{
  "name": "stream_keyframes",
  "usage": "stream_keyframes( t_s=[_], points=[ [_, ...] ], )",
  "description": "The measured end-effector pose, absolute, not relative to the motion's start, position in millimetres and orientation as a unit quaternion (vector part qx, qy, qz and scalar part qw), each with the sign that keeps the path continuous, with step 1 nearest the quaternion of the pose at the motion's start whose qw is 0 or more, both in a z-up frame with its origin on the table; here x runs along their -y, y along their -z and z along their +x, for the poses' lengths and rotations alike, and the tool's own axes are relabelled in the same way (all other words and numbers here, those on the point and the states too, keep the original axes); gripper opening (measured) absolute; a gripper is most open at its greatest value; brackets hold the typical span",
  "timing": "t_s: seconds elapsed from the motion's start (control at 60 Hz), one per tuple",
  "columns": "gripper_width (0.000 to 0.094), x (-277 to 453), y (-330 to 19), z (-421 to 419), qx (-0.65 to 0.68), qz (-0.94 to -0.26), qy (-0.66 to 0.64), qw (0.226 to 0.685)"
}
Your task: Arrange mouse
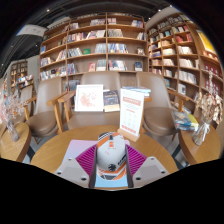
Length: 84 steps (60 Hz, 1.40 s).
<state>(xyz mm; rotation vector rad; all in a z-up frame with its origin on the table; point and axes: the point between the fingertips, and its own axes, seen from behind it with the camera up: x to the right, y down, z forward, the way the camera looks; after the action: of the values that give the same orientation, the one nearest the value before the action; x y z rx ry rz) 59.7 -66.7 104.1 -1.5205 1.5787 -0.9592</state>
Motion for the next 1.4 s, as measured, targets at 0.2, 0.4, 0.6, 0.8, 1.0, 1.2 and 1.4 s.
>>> stream_keyframes(
  t_s=[0.2, 0.4, 0.6, 0.8, 1.0, 1.2, 1.4],
  points=[
    [0.0430, 18.5, -4.0, 109.8, -0.647, -0.613, 0.315, 0.327],
    [0.0680, 17.7, 2.5, 110.4, -0.633, -0.613, 0.349, 0.320],
    [0.0857, 20.9, -50.0, 64.6, -0.622, -0.611, 0.366, 0.325],
    [0.0855, 23.2, -106.0, -60.7, -0.619, -0.610, 0.364, 0.335],
    [0.0855, 31.3, -118.6, -182.9, -0.616, -0.611, 0.367, 0.335],
    [0.0856, 32.5, -113.8, -257.0, -0.609, -0.617, 0.367, 0.336],
    [0.0860, 36.6, -113.8, -280.4, -0.607, -0.617, 0.368, 0.339]
  ],
)
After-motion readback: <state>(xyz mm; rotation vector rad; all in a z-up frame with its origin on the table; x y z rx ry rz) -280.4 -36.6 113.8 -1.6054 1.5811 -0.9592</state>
